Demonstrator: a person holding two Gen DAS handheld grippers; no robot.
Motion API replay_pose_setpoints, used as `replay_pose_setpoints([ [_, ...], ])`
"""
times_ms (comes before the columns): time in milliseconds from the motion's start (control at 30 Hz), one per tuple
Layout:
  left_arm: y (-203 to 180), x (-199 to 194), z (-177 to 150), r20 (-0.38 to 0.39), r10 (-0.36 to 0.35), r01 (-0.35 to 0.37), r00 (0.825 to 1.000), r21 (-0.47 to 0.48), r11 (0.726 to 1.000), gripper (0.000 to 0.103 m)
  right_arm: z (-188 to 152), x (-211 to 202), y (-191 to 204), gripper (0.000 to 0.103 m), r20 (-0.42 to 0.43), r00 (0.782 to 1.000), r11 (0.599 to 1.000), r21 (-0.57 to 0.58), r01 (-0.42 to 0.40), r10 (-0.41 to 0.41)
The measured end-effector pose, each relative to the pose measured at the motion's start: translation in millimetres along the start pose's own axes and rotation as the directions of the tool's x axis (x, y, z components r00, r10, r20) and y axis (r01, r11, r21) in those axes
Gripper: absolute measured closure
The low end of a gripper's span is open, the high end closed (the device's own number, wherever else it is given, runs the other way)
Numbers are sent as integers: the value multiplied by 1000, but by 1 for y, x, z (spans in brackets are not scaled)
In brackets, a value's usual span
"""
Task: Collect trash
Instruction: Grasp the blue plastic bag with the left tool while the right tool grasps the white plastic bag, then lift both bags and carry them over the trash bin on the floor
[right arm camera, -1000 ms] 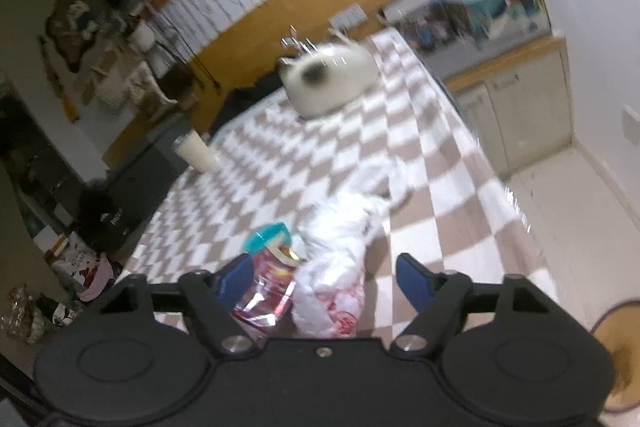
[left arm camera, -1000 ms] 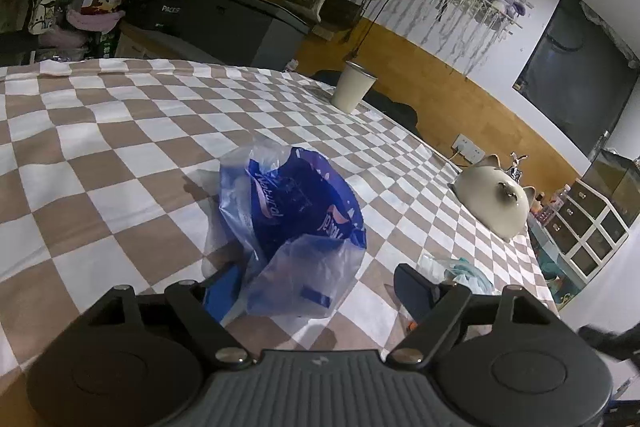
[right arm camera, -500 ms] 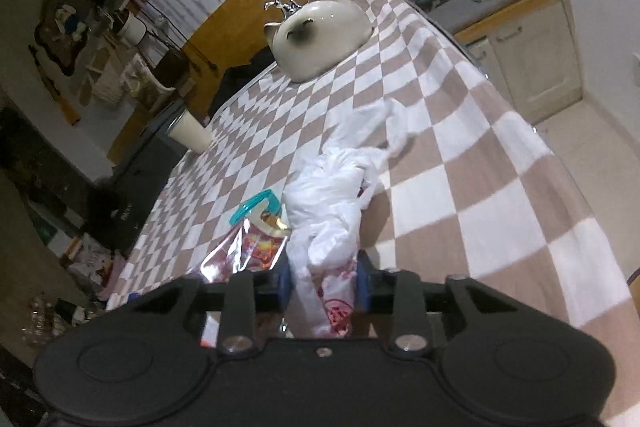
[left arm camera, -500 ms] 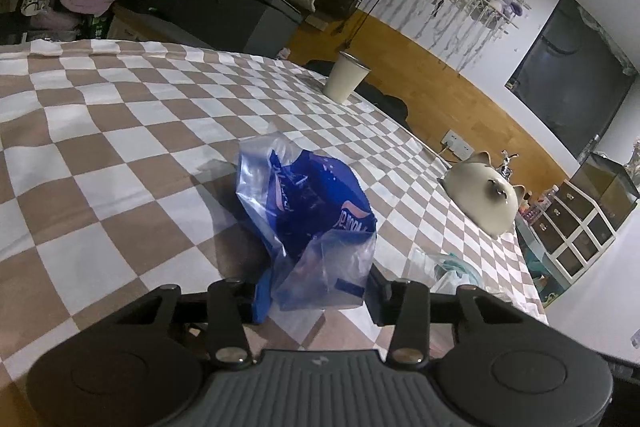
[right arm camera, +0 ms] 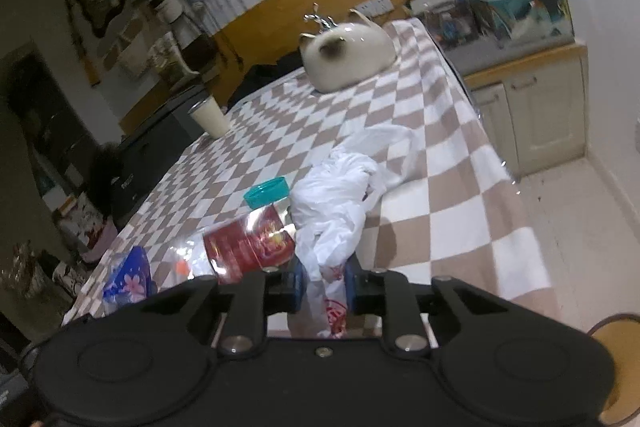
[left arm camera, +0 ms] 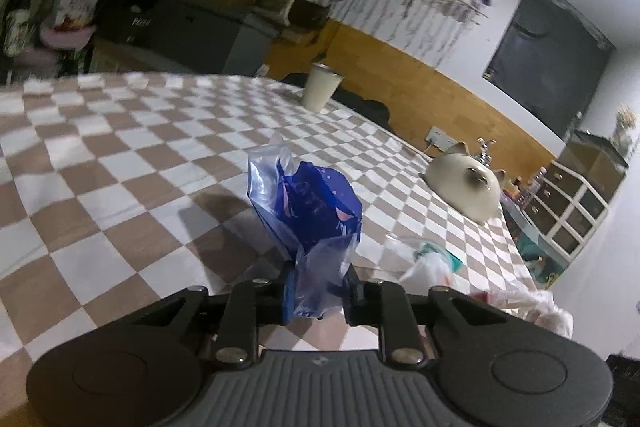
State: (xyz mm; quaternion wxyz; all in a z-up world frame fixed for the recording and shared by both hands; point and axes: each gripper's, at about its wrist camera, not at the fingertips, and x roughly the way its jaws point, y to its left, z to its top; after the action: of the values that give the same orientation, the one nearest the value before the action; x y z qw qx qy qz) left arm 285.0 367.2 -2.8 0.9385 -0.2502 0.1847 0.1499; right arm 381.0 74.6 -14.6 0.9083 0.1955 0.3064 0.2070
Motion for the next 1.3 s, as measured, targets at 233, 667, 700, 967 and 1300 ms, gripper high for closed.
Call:
replay_pose_setpoints([
  [233,-19,-37,-5,36,-53,51,998,46,998,83,-1,-33,-5,83,23,999,997,-76,-21,23],
  [667,-60,-113,-25,87,-118,104,989,159,982,83,-6,-100,0,83,77,993,975,-211,-74,92],
  [700,-63,-119,-29,84,-120,105,989,168,980,83,-7,-105,0,83,79,992,973,-220,-76,96],
  [967,-84,-154,-53,62,-118,100,991,243,965,83,-14,-146,-3,83,102,990,954,-292,-62,96],
  [1300,-123,-189,-78,73,-158,128,985,311,942,82,-23,-198,-19,82,140,984,932,-359,-51,108],
])
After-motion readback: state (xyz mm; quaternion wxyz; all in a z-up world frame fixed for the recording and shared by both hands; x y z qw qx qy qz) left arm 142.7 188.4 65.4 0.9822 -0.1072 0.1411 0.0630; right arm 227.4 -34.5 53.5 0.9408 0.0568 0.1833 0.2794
